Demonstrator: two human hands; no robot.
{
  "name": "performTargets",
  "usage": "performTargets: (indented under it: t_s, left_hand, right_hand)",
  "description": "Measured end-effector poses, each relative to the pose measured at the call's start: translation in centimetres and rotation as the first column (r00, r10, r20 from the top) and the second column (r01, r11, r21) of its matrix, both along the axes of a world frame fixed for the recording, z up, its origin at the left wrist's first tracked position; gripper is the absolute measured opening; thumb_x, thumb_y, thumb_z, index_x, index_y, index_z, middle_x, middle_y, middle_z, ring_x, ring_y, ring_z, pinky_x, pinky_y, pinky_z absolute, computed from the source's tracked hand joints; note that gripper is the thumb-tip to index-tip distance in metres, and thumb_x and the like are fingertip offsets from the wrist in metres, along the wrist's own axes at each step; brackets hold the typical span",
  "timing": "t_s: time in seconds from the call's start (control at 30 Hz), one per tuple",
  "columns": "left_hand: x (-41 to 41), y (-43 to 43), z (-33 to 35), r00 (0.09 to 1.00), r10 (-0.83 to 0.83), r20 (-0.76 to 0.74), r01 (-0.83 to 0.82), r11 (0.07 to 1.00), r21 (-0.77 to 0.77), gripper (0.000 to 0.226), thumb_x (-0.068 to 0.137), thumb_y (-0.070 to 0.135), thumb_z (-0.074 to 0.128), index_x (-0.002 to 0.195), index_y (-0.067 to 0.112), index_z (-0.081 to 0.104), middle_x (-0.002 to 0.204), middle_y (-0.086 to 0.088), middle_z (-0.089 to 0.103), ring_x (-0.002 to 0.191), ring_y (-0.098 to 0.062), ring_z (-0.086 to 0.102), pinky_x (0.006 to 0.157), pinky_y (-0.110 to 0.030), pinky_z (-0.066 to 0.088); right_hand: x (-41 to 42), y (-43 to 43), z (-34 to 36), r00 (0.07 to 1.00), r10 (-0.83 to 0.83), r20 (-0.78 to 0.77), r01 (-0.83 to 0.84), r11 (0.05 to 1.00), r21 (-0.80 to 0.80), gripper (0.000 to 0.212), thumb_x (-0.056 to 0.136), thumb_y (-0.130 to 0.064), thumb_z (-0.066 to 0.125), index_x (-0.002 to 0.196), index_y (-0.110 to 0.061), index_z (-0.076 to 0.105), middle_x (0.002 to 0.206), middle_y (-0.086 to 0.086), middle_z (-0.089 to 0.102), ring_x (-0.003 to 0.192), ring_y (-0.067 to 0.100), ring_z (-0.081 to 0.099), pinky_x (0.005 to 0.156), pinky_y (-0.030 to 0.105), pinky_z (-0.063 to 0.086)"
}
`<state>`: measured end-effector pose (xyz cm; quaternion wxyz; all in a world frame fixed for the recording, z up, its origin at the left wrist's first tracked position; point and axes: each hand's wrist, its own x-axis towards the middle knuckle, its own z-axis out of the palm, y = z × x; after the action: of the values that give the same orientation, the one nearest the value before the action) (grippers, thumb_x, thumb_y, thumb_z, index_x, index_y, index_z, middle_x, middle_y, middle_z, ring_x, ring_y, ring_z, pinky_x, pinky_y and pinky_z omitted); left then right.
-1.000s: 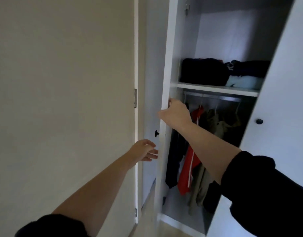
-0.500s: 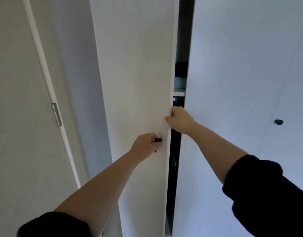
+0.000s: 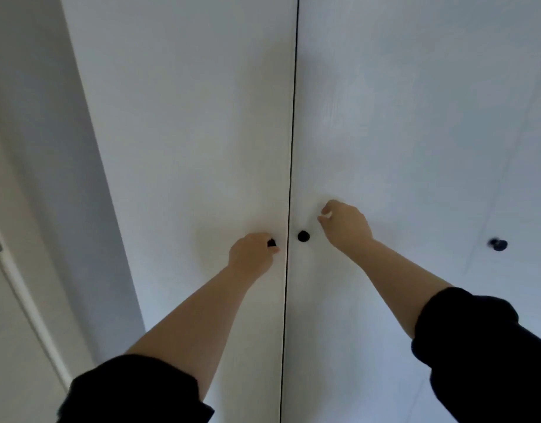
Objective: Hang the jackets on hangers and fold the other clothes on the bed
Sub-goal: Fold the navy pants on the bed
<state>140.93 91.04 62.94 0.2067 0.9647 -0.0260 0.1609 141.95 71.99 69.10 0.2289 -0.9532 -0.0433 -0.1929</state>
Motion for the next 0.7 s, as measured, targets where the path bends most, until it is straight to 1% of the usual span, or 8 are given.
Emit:
performTargets:
  t_s: [0.1, 0.17, 0.23, 0.27, 0.43, 0.53, 0.63, 0.7]
  left_hand:
    - [2.3, -0.9, -0.2, 0.997, 0.069, 0.037, -0.069, 0.998, 0.012, 0.024, 0.096, 0.035, 0.049, 0.108, 0.02, 0.063, 0.109, -0.003, 0.064, 0.101, -0.025, 0.06, 0.073, -0.028, 0.041]
    - [3.4, -1.3, -0.4, 0.992, 0.107, 0.06, -0.11, 0.993, 0.039, 0.022, 0.096, 0.036, 0.049, 0.104, 0.021, 0.063, 0.105, 0.0, 0.064, 0.097, -0.023, 0.06, 0.068, -0.026, 0.036]
    - [4.2, -1.4, -0.5, 0.99, 0.121, 0.077, -0.126, 0.99, 0.061, 0.02, 0.096, 0.035, 0.05, 0.1, 0.021, 0.063, 0.1, 0.0, 0.064, 0.093, -0.022, 0.061, 0.065, -0.026, 0.035]
    - [4.7, -1.4, -0.7, 0.989, 0.122, 0.085, -0.129, 0.989, 0.071, 0.019, 0.096, 0.035, 0.05, 0.098, 0.021, 0.062, 0.099, 0.0, 0.065, 0.092, -0.022, 0.061, 0.064, -0.026, 0.034]
    - [6.1, -1.3, -0.9, 0.987, 0.117, 0.11, -0.129, 0.986, 0.108, 0.015, 0.096, 0.031, 0.05, 0.096, 0.022, 0.061, 0.1, 0.0, 0.065, 0.094, -0.023, 0.062, 0.065, -0.025, 0.033]
    - [5.8, -1.2, -1.1, 0.986, 0.112, 0.122, -0.128, 0.984, 0.124, 0.018, 0.097, 0.032, 0.049, 0.101, 0.022, 0.063, 0.102, 0.001, 0.065, 0.097, -0.022, 0.062, 0.066, -0.024, 0.033]
    - [5.2, -1.5, -0.2, 0.996, 0.087, 0.033, -0.09, 0.99, 0.112, 0.023, 0.099, 0.035, 0.045, 0.102, 0.02, 0.062, 0.103, -0.001, 0.064, 0.097, -0.023, 0.061, 0.067, -0.026, 0.035]
    - [4.2, -1.5, -0.1, 1.0, 0.013, -0.019, -0.013, 1.0, 0.017, 0.023, 0.099, 0.036, 0.043, 0.103, 0.018, 0.057, 0.101, -0.002, 0.061, 0.096, -0.024, 0.058, 0.069, -0.028, 0.035]
  right_hand:
    - [2.1, -0.5, -1.5, 0.992, 0.098, -0.084, -0.103, 0.993, -0.055, 0.029, 0.094, -0.027, 0.055, 0.12, -0.016, 0.057, 0.114, 0.008, 0.062, 0.104, 0.03, 0.058, 0.084, 0.032, 0.044]
    - [3.1, 0.2, -2.6, 0.976, 0.181, -0.119, -0.19, 0.979, -0.078, 0.021, 0.092, -0.023, 0.056, 0.112, -0.017, 0.059, 0.108, 0.006, 0.061, 0.1, 0.029, 0.059, 0.079, 0.031, 0.044]
    - [3.9, 1.2, -3.7, 0.967, 0.236, -0.094, -0.245, 0.963, -0.109, 0.012, 0.09, -0.014, 0.055, 0.099, -0.015, 0.062, 0.1, 0.005, 0.063, 0.094, 0.027, 0.059, 0.071, 0.027, 0.04]
    - [4.3, 1.6, -4.1, 0.968, 0.243, -0.068, -0.25, 0.96, -0.127, 0.013, 0.088, -0.008, 0.053, 0.095, -0.014, 0.063, 0.097, 0.005, 0.064, 0.092, 0.026, 0.059, 0.07, 0.026, 0.039]
    - [5.1, 2.1, -4.8, 0.98, 0.198, -0.011, -0.197, 0.97, -0.14, 0.019, 0.084, -0.001, 0.052, 0.09, -0.014, 0.064, 0.092, 0.005, 0.065, 0.086, 0.025, 0.058, 0.067, 0.026, 0.038]
    - [4.6, 2.5, -5.0, 0.988, 0.157, -0.002, -0.156, 0.98, -0.127, 0.021, 0.083, 0.001, 0.049, 0.09, -0.012, 0.063, 0.091, 0.007, 0.064, 0.085, 0.028, 0.059, 0.067, 0.029, 0.044]
    - [3.7, 3.2, -4.3, 0.996, 0.089, -0.02, -0.091, 0.981, -0.169, 0.021, 0.085, 0.0, 0.047, 0.092, -0.013, 0.062, 0.092, 0.006, 0.062, 0.084, 0.028, 0.059, 0.064, 0.028, 0.04]
    - [2.8, 3.4, -4.0, 0.998, 0.066, 0.016, -0.061, 0.973, -0.221, 0.02, 0.089, -0.004, 0.046, 0.099, -0.013, 0.061, 0.096, 0.005, 0.06, 0.084, 0.028, 0.06, 0.062, 0.029, 0.039]
